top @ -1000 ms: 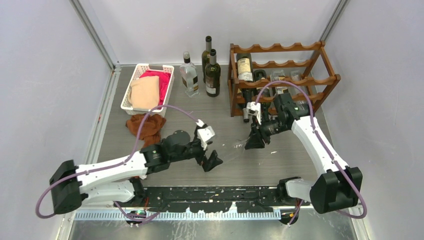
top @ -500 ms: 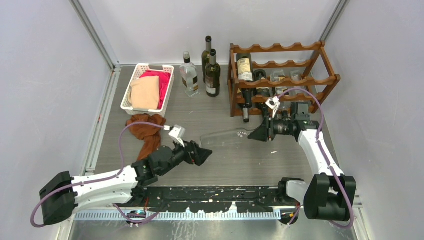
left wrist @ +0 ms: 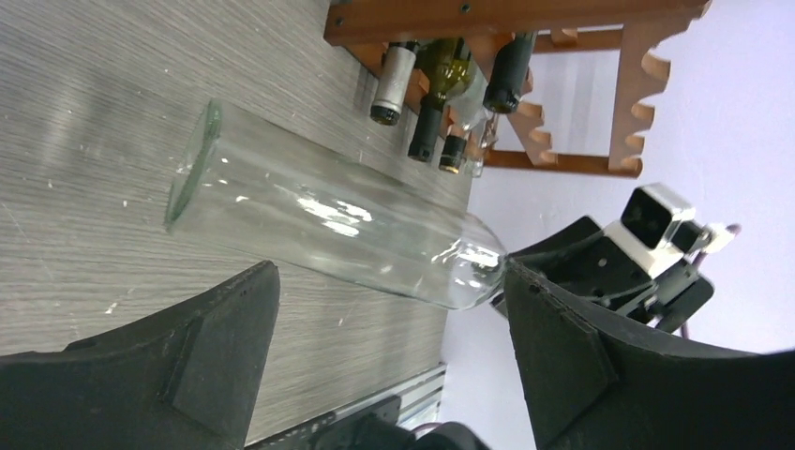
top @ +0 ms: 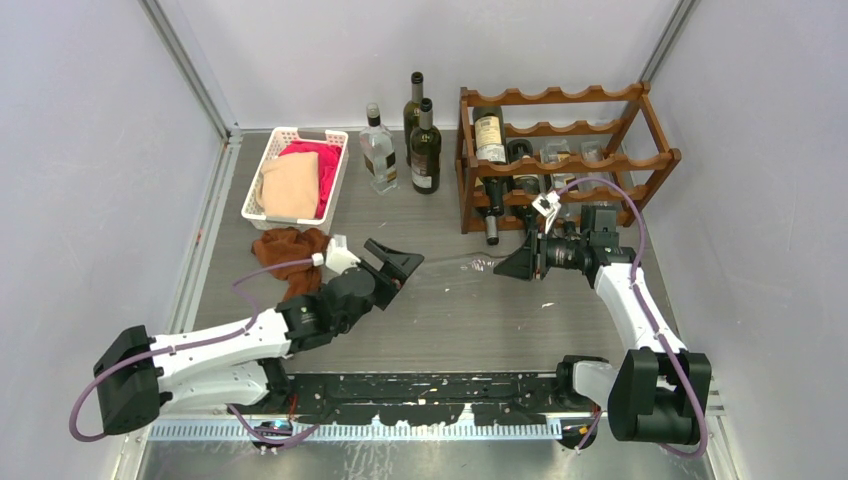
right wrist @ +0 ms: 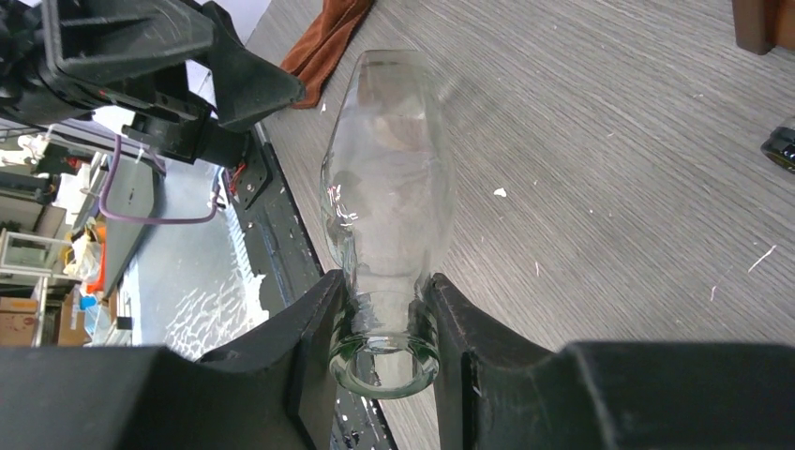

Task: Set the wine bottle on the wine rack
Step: Pick up the wine bottle from the center of the board.

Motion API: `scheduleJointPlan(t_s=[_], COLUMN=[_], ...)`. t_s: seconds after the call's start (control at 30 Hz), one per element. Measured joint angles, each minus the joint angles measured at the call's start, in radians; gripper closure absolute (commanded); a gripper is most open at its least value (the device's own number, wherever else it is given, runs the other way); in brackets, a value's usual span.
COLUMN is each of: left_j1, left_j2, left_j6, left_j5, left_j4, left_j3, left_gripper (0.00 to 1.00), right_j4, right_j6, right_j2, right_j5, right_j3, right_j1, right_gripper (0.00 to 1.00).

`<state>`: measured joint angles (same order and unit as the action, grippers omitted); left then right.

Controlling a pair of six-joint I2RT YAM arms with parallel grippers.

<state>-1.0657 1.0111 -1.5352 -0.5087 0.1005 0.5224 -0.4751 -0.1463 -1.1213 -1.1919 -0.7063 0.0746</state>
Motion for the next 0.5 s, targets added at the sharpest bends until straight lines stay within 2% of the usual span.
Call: scheduleJointPlan(t_s=[0.1,0.2,0.37,0.5], left_j1=[0.0,0.0,0.0,0.0], left_j2=[0.025,0.026,0.037,0.104], left_j6=[-0.028,-0.037,-0.198,-0.325], left_j5=[-0.029,-0.038,0.018,0.069], left_j4=[-0.109,-0.169,-0.265,-0.371], left_j3=[0.086,0.104,0.095,0.137], left_gripper=[0.09,0.08,0.04,0.02], right_j4=[0.008,0.011,0.014,0.02], right_j6=[0.003,0.003,0.004,0.004], right_j2=[0.0,0.0,0.0,-0.001], right_j5=[0.0,0.0,0.0,0.0], right_j3=[0.0,0.0,0.0,0.0], right_j1=[0.002,0.004,0.008,0.008], right_gripper=[0.99,0.99,0.99,0.99])
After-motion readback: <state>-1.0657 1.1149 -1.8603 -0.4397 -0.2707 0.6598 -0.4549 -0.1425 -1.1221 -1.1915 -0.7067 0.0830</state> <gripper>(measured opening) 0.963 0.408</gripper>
